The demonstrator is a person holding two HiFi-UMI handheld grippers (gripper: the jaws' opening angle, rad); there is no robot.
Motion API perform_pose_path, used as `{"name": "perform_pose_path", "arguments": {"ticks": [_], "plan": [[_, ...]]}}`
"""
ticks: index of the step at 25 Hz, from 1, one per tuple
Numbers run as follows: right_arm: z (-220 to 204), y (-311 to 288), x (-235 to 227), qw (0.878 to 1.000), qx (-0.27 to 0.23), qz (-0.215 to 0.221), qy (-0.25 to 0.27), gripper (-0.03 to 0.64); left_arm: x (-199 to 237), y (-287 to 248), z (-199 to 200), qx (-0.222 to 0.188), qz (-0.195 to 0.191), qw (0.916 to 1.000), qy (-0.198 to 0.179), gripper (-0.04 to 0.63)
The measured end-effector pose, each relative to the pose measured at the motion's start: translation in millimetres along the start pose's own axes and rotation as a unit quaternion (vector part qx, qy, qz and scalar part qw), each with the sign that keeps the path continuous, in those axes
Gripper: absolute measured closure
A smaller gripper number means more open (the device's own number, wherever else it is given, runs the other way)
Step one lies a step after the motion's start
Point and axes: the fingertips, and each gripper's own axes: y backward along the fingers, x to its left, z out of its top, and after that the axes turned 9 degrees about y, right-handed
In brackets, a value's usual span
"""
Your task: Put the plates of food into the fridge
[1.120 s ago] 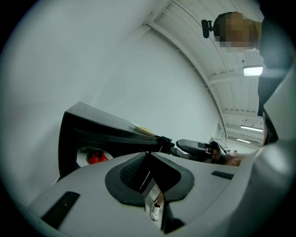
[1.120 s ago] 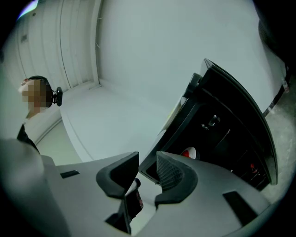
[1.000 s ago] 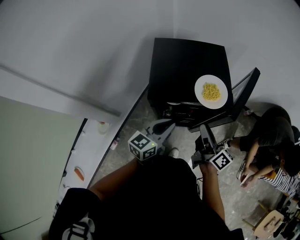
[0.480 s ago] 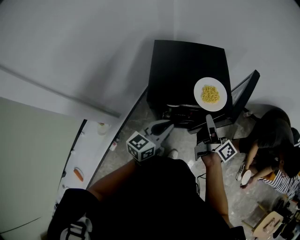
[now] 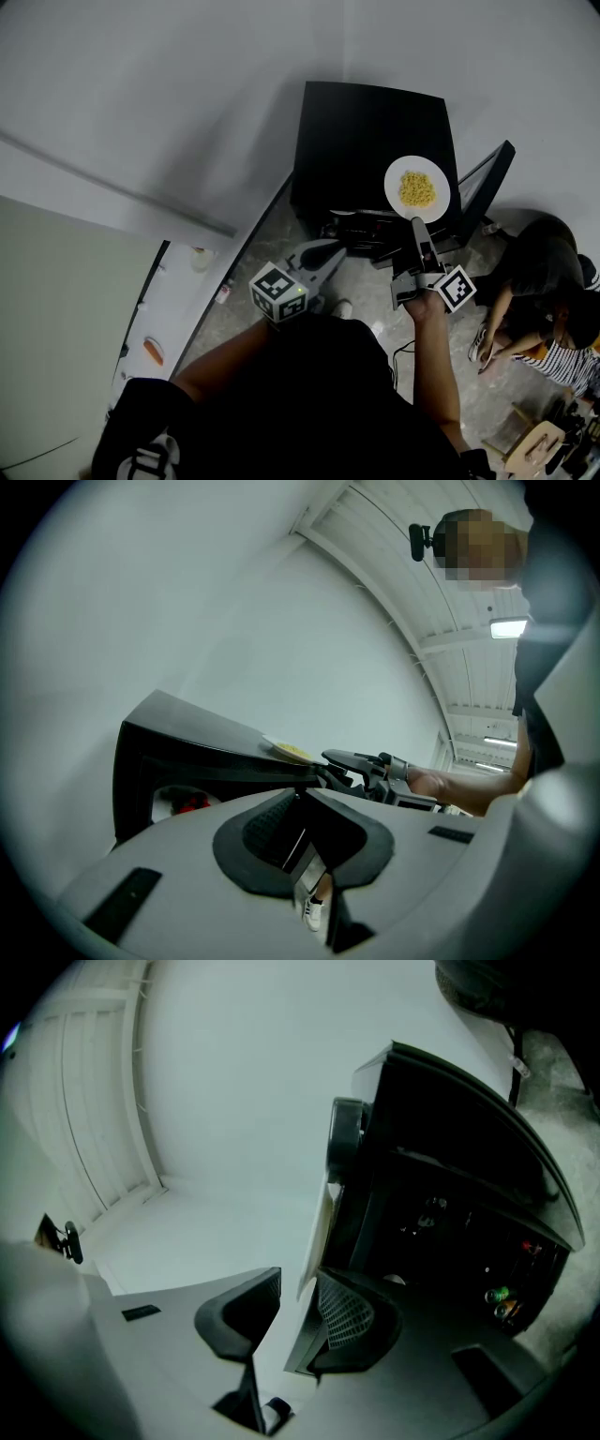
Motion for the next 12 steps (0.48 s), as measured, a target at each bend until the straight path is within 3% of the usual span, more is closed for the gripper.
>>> {"name": "perform_pose_path", "arguments": {"ticks": [8, 12], "plan": [[7.6, -4.3, -8.6, 0.999, -0.007, -0.032, -0.026, 0.503, 4.0, 2.4, -4.0, 0.002, 0.007, 1.0000, 0.006, 0.566], [5.9, -4.9, -8.6, 0.998, -0.008, -0.030, -0.061, 0.561, 5.4, 4.6, -4.9, 0.002, 0.009, 0.9999, 0.006, 0.566]]}}
